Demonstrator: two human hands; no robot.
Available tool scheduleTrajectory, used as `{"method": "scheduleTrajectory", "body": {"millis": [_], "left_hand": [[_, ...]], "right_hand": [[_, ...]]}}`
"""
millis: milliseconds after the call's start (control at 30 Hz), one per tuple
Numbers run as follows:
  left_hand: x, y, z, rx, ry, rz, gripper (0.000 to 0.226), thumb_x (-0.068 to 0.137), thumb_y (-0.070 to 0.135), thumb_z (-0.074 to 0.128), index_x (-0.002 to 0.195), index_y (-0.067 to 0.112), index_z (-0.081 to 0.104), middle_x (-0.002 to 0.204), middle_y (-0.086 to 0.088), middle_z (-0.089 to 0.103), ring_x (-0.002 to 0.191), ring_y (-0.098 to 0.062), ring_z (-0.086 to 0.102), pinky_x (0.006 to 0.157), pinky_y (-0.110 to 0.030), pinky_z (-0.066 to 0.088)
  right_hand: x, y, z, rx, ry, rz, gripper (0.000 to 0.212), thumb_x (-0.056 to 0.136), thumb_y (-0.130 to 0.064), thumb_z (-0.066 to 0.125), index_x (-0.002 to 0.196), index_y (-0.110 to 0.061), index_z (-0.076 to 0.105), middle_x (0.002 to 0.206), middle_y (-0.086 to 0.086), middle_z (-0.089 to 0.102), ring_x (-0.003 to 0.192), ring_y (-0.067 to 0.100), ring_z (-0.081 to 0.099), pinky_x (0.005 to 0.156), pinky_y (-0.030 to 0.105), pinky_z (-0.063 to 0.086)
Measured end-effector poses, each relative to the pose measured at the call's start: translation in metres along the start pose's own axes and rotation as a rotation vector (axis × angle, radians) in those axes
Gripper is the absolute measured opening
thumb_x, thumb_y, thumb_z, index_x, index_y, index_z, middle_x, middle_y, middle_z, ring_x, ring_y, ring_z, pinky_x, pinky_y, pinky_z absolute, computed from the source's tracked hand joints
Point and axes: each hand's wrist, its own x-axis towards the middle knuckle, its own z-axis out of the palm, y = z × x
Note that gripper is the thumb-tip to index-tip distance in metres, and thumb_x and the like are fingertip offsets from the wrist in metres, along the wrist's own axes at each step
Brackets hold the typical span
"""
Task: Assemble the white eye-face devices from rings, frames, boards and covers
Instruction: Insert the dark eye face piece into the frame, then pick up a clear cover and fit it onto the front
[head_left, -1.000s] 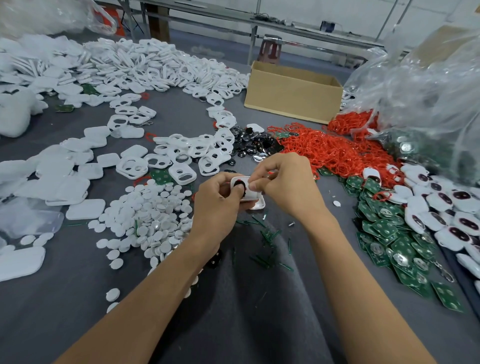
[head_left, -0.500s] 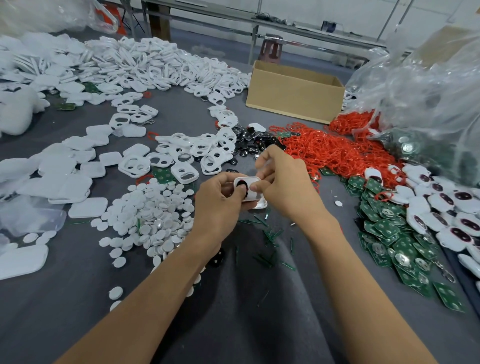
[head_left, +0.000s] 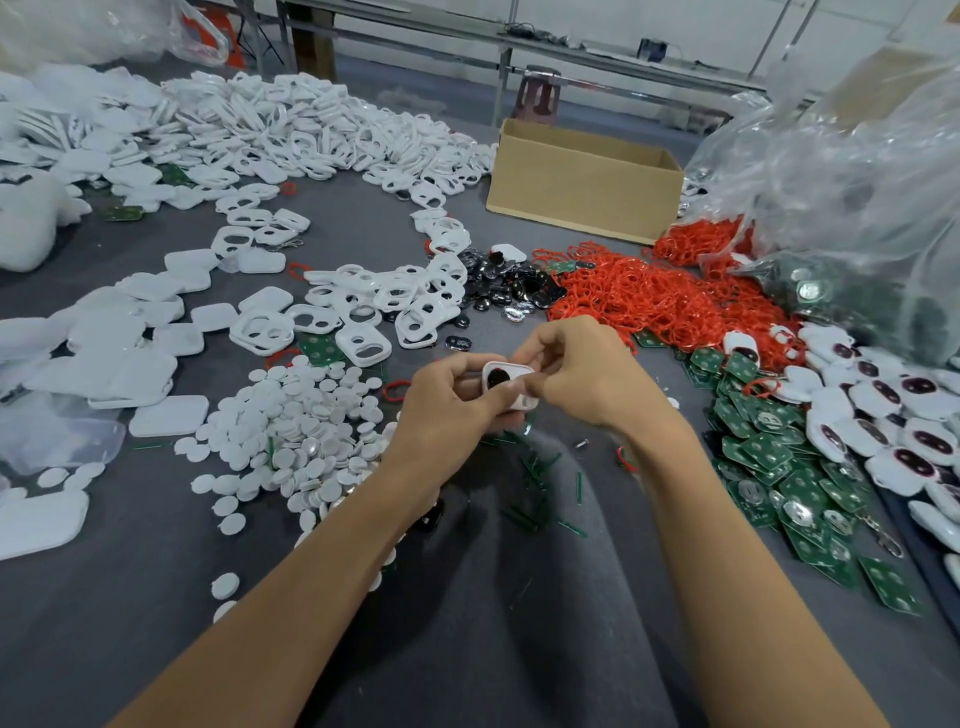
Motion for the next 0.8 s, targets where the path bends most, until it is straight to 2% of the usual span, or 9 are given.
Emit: {"method": "scheduleTrajectory", "body": {"millis": [100,167,267,367,433,500,600,700,800], "left_hand": [[-0.002,0.000,-0.001,0.117,-0.052,0.036,0.037,0.078,-0.009,0.073,0.110,0.007,0.065,0.100,-0.010,0.074,0.091,-0.020,0.070,0.084,-0.033,0.058],[-0.002,0.001,-0.002,0.162,-0.089,0.066,0.049,0.073,-0.014,0.073,0.115,0.007,0.063,0.104,-0.008,0.073,0.090,-0.015,0.069,0.084,-0.029,0.057],[-0.001,0.001,-0.003,0.180,-0.088,0.106,0.048,0.073,-0.011,0.076,0.113,0.011,0.064,0.102,-0.005,0.074,0.086,-0.011,0.069,0.080,-0.025,0.057],[-0.001,0.002,-0.004,0.171,-0.066,0.122,0.043,0.072,-0.006,0.079,0.108,0.015,0.067,0.095,0.000,0.075,0.081,-0.008,0.070,0.075,-0.023,0.057],[-0.001,0.001,-0.005,0.161,-0.064,0.125,0.041,0.073,-0.004,0.080,0.107,0.017,0.068,0.095,-0.002,0.075,0.084,-0.016,0.071,0.080,-0.032,0.059],[-0.001,0.002,-0.005,0.164,-0.061,0.138,0.040,0.073,-0.002,0.080,0.103,0.022,0.069,0.096,-0.003,0.075,0.091,-0.026,0.071,0.084,-0.040,0.059],[0.001,0.001,-0.006,0.197,-0.050,0.178,0.039,0.070,0.002,0.083,0.100,0.024,0.070,0.095,0.000,0.075,0.092,-0.021,0.071,0.082,-0.032,0.058],[0.003,-0.001,-0.004,0.185,-0.053,0.171,0.038,0.070,0.004,0.084,0.100,0.023,0.071,0.093,0.003,0.076,0.090,-0.010,0.070,0.081,-0.031,0.059],[0.003,0.000,-0.001,0.174,-0.044,0.164,0.036,0.071,0.004,0.083,0.098,0.024,0.070,0.092,0.003,0.076,0.087,-0.010,0.070,0.084,-0.037,0.059]], "right_hand": [[0.001,0.004,-0.005,0.042,-0.016,0.018,0.022,0.074,-0.005,0.075,0.073,-0.026,0.068,0.068,-0.007,0.064,0.060,0.006,0.057,0.063,0.024,0.051],[0.001,0.005,-0.007,0.090,-0.036,0.026,0.021,0.074,-0.004,0.075,0.076,-0.023,0.070,0.070,-0.002,0.067,0.064,0.011,0.060,0.070,0.035,0.054],[0.001,0.005,-0.010,0.163,-0.068,0.037,0.018,0.074,-0.001,0.075,0.079,-0.017,0.071,0.076,0.007,0.070,0.070,0.019,0.063,0.076,0.046,0.055],[-0.001,0.005,-0.013,0.218,-0.090,0.031,0.015,0.075,0.000,0.074,0.084,-0.013,0.072,0.074,0.007,0.069,0.068,0.016,0.062,0.073,0.042,0.053],[-0.002,0.005,-0.014,0.276,-0.109,0.030,0.010,0.078,-0.005,0.075,0.086,-0.010,0.073,0.069,0.003,0.068,0.061,0.009,0.059,0.062,0.030,0.048],[-0.004,0.004,-0.016,0.327,-0.111,0.031,0.007,0.080,-0.013,0.075,0.085,-0.009,0.073,0.066,0.002,0.067,0.057,0.006,0.055,0.059,0.021,0.043],[-0.005,0.003,-0.017,0.359,-0.082,0.063,0.016,0.083,-0.023,0.073,0.090,-0.009,0.072,0.076,0.012,0.068,0.064,0.010,0.056,0.065,0.026,0.043],[-0.007,-0.001,-0.018,0.315,0.041,0.074,0.022,0.085,-0.029,0.071,0.097,-0.010,0.069,0.088,0.006,0.071,0.074,0.014,0.061,0.072,0.029,0.047],[-0.013,-0.019,-0.020,0.259,0.278,-0.029,0.012,0.086,-0.023,0.070,0.094,-0.014,0.070,0.087,-0.005,0.071,0.080,0.011,0.064,0.074,0.025,0.051]]}}
